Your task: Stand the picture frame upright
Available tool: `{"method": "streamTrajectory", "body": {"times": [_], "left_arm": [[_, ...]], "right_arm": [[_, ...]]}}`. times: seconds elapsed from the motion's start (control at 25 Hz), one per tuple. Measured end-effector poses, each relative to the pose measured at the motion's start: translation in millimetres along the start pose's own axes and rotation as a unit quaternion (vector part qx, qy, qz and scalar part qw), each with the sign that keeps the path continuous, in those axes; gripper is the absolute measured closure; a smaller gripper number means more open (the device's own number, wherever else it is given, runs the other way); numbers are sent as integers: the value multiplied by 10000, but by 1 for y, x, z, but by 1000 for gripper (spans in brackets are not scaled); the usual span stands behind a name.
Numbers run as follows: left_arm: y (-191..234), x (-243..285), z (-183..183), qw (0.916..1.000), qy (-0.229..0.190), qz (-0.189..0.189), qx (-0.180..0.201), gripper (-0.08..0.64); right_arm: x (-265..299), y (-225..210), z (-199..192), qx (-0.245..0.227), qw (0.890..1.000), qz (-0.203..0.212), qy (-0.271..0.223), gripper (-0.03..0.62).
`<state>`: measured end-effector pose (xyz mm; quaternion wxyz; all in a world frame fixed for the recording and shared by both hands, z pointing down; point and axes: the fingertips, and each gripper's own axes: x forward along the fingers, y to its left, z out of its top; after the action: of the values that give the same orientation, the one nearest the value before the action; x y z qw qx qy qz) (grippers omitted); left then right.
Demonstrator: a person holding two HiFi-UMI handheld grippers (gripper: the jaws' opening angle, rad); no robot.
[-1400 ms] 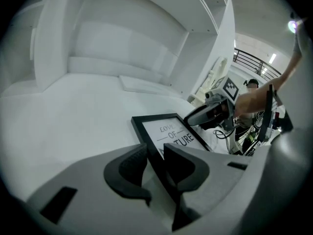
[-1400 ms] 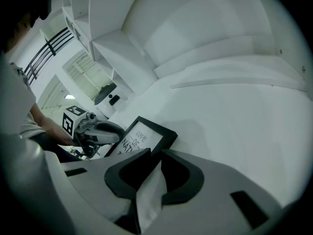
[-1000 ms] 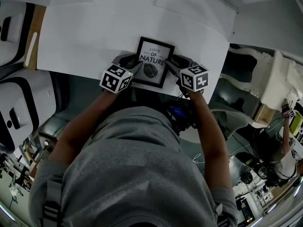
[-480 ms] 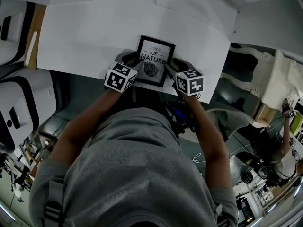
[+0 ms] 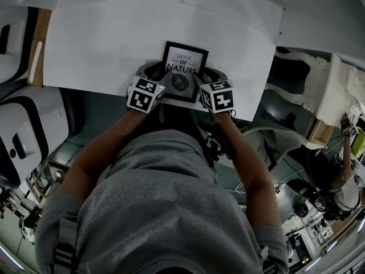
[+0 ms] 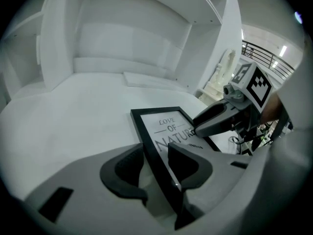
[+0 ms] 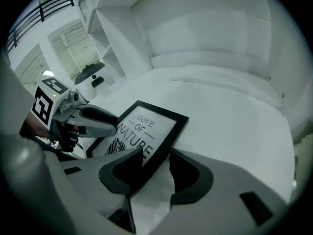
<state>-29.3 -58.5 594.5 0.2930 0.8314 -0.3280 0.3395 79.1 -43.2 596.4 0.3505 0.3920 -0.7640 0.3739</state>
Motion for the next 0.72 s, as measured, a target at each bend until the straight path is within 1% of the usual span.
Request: {"method": "streamTrajectory", "body": {"times": [0.08, 0.44, 0.6, 0.72], "left_arm": [[0, 1, 1, 10000, -41, 8, -15, 400], [1, -1, 1, 9998, 25, 119, -162, 411], [1, -4, 5, 9998, -85, 191, -46, 417], [2, -7, 9, 9996, -148, 226, -59, 426]], "right_arm": [[0, 0, -1, 5, 10000, -42, -39, 410], [0, -2, 2, 222, 9995, -108, -186, 428], [-4, -4, 4, 329, 9989, -138, -298, 440], [-8, -5, 10, 480, 9975, -93, -505, 458]]}}
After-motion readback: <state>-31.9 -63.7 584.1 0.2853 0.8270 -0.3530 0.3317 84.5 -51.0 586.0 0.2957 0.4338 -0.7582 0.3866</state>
